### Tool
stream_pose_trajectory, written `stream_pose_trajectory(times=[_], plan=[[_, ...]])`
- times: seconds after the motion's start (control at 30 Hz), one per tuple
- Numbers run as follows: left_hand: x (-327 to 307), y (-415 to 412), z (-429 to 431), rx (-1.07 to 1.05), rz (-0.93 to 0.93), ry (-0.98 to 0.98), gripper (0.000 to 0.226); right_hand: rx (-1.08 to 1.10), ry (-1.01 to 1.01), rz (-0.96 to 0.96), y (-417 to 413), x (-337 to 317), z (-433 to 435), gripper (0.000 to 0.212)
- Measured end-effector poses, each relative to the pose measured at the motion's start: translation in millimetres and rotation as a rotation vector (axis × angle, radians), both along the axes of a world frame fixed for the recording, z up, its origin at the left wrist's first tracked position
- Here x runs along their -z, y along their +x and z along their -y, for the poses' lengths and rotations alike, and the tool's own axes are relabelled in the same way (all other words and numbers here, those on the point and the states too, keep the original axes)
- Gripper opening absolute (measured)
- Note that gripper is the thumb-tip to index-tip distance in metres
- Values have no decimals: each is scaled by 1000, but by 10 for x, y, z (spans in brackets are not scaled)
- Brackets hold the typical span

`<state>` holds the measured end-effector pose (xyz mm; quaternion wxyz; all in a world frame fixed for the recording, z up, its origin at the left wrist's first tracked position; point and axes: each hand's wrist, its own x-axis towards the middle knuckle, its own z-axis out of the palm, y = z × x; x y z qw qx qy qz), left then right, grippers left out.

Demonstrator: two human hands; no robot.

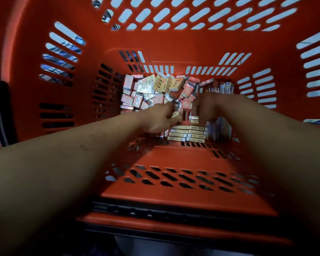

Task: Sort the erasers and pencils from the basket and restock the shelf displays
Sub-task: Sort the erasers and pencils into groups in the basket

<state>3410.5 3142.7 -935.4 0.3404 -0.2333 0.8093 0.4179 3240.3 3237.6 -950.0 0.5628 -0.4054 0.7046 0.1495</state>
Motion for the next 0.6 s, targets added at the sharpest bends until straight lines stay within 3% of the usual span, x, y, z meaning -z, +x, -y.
stream_pose_trajectory(times=[0.33,0.53,0.6], plan=[[26,40,81,-29,20,-11,27,-112,97,-35,32,-123,149,41],[13,27,155,-7,3,-21,26,-193,71,-141,70,-108,237,13],[29,32,182,4,16,-17,26,-240,54,-182,92,-92,205,24]])
